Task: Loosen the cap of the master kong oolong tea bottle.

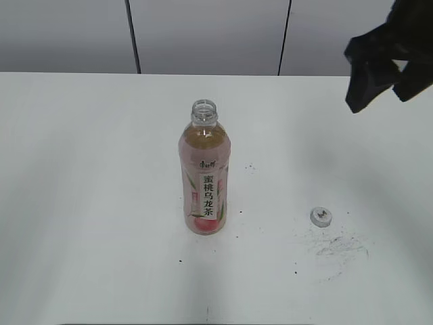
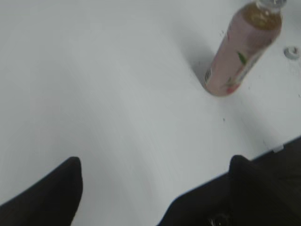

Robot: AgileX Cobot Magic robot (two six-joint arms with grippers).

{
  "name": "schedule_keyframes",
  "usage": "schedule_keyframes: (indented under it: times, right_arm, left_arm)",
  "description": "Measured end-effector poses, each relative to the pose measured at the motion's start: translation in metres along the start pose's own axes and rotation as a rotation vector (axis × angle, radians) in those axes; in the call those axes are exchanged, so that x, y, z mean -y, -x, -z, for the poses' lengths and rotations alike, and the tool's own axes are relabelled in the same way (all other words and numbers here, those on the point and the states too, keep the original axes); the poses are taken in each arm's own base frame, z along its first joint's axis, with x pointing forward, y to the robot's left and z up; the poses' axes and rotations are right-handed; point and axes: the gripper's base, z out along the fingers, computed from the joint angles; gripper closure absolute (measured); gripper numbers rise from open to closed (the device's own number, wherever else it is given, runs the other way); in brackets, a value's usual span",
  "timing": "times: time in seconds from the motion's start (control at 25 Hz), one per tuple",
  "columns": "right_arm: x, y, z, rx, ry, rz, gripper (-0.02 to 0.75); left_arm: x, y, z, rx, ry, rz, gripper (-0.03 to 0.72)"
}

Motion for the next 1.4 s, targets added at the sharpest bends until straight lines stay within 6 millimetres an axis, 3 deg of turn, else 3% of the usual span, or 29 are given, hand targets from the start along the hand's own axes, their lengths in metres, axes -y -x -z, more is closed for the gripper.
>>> schedule_keyframes:
  times: [0.28, 0.56, 0.8, 1.08, 1.2, 1.4]
  right_arm:
    - [-0.008, -0.082, 0.04, 0.062, 0.016, 0.016, 0.192]
    - [-0.013, -0.174, 0.054, 0.147, 0.01, 0.057, 0.193]
    - [-0.018, -0.245, 0.061, 0.323, -0.007, 0.081, 0.193]
    - [-0.018, -0.284, 0.049, 0.557, -0.042, 0.111, 0.193]
    - [-0.018, -0.29, 0.038, 0.542, -0.049, 0.12, 0.193]
    - [-0.018, -0.29, 0.037, 0.541, -0.048, 0.121, 0.193]
  left_arm:
    - [-0.004, -0.05, 0.04, -0.041, -0.015, -0.027, 0.125]
    - [-0.004, -0.091, 0.06, 0.116, -0.054, -0.015, 0.125]
    - [-0.007, -0.101, 0.068, 0.254, -0.043, -0.018, 0.125]
    - [-0.006, -0.095, 0.06, 0.34, -0.034, -0.022, 0.125]
    - [-0.006, -0.094, 0.06, 0.347, -0.035, -0.022, 0.125]
    - [-0.006, -0.094, 0.06, 0.348, -0.035, -0.022, 0.125]
